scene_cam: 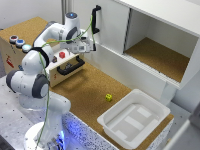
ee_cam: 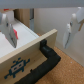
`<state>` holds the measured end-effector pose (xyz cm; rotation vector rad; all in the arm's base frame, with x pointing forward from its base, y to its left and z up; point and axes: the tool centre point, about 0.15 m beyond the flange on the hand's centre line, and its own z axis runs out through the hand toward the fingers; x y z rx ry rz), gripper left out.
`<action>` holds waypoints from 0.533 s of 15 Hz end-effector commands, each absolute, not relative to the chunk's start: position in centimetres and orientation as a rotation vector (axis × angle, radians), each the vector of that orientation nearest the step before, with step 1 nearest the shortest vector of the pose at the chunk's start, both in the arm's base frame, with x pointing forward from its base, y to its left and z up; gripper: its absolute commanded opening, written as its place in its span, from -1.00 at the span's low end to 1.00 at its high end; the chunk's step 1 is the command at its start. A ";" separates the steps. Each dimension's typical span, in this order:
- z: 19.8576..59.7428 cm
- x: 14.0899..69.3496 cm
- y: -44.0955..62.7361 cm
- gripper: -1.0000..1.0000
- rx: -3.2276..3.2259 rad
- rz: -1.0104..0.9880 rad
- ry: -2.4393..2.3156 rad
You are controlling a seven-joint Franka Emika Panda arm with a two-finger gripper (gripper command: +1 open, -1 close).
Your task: Toggle the blue light switch to turn on the blue light
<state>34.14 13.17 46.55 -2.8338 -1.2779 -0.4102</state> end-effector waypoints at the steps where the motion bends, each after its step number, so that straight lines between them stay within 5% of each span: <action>1: 50.4 32.3 18.7 1.00 -2.800 -0.405 -1.376; 8: 54.5 26.6 34.0 1.00 -2.751 -0.233 -1.592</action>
